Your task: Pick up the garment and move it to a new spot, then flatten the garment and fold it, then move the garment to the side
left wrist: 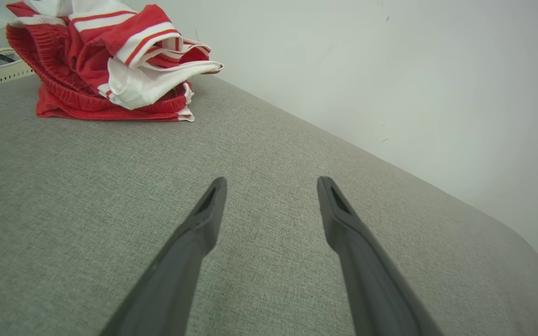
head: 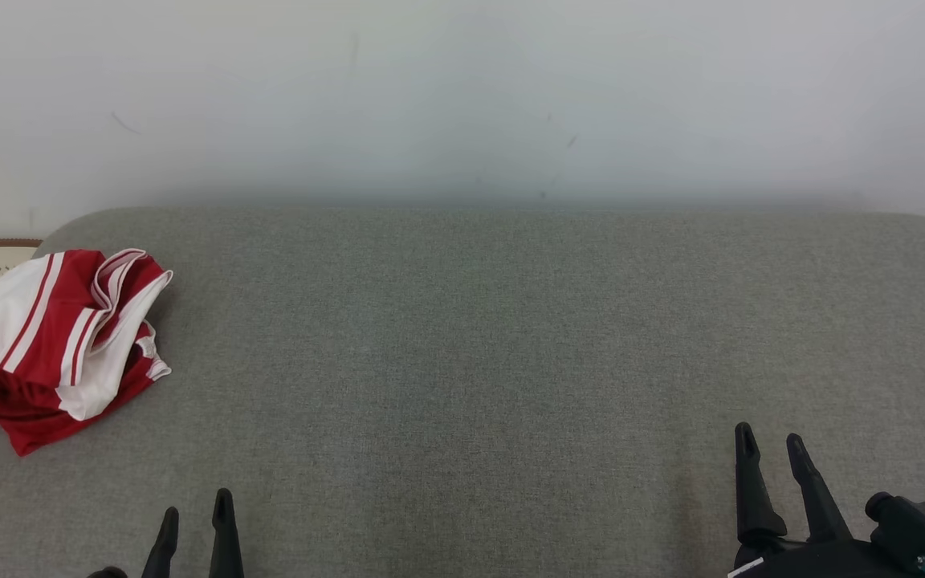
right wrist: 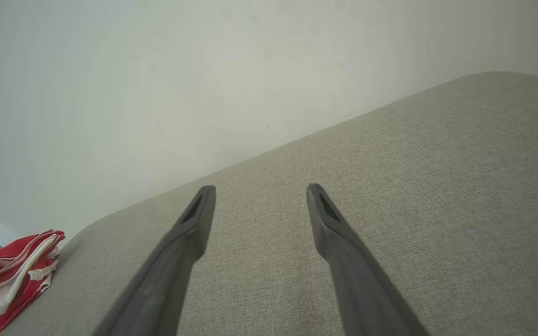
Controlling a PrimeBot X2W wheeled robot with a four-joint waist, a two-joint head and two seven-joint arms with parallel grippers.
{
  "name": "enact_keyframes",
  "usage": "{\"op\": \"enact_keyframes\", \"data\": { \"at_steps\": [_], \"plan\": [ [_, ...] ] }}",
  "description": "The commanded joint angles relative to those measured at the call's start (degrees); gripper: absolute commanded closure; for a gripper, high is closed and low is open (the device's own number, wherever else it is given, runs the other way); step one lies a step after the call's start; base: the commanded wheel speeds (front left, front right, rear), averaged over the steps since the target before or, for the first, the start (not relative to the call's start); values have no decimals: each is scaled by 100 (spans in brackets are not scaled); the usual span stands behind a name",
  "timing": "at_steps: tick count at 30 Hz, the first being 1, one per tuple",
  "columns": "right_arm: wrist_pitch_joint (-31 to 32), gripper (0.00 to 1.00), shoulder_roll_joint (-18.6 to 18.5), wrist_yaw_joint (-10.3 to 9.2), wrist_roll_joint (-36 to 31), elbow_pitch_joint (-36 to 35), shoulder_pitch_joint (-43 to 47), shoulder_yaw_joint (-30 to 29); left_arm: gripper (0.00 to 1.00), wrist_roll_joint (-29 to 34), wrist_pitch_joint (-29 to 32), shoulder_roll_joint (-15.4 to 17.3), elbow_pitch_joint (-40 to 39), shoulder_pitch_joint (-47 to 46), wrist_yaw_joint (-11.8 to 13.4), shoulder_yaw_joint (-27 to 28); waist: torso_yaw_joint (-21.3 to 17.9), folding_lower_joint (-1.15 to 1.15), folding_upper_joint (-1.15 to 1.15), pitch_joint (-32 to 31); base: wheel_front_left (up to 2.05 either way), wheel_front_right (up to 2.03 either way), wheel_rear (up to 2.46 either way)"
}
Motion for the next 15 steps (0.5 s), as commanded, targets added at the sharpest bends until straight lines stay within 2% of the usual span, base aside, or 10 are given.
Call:
{"op": "enact_keyframes", "data": {
  "at_steps": [1,15],
  "plan": [
    [-37,0,-29,2,-186,-78,27,32,0,163,-62,51,-74,18,25,-16,1,0,0,2,0,0,0],
    [-68,0,-28,3,-606,-223,61,42,0,833,-269,53,-143,47,155,-152,-28,0,0,-13,0,0,0]
  ]
}}
